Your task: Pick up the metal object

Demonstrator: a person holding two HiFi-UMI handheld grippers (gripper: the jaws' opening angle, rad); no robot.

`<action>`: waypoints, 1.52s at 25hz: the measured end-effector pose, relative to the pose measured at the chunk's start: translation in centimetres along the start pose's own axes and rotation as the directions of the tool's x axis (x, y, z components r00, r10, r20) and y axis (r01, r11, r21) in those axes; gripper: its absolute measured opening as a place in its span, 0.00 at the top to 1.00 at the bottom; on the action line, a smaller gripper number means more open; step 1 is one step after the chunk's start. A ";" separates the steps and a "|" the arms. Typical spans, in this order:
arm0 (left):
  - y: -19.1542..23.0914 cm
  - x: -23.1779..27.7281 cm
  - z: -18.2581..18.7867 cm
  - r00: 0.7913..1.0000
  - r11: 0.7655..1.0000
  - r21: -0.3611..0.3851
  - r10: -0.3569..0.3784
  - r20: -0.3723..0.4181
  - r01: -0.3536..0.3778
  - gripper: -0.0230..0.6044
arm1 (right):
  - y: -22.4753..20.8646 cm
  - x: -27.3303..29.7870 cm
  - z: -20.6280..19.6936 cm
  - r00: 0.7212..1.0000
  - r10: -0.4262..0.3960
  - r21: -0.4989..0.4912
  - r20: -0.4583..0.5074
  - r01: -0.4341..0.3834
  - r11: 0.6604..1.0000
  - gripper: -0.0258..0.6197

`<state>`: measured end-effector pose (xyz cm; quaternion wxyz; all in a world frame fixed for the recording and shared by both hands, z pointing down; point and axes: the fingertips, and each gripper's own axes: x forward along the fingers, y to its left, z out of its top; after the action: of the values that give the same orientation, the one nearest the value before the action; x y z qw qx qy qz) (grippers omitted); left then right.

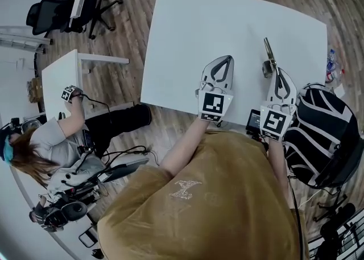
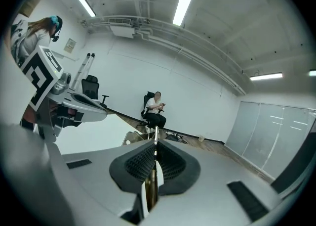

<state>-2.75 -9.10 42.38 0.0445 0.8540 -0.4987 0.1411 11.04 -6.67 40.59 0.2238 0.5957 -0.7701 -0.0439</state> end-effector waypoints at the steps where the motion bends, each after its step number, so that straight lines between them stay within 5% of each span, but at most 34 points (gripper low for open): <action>1: 0.2 -0.2 0.7 1.000 1.000 0.002 0.006 0.017 -0.006 0.95 | -0.3 -0.1 0.6 1.000 -0.009 0.007 0.012 0.009 1.000 0.94; 7: 1.1 -1.3 4.9 0.991 0.998 0.023 0.052 0.122 -0.055 0.95 | -1.7 -1.3 3.5 0.995 -0.037 0.038 0.088 0.034 0.999 0.94; 16: 2.6 -2.8 10.1 0.959 0.994 -0.041 0.107 0.262 -0.100 0.95 | -3.5 -2.5 6.1 0.987 -0.074 0.074 0.144 0.063 0.995 0.94; 38: 2.2 -2.2 10.1 0.964 0.994 -0.021 0.110 0.244 -0.108 0.95 | -5.1 -3.7 6.1 0.979 -0.110 0.162 0.169 0.083 0.983 0.94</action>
<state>-3.63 -10.56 31.98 -0.0221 0.8360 -0.5471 0.0351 13.92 -5.88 32.36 0.1052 0.6418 -0.7581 -0.0479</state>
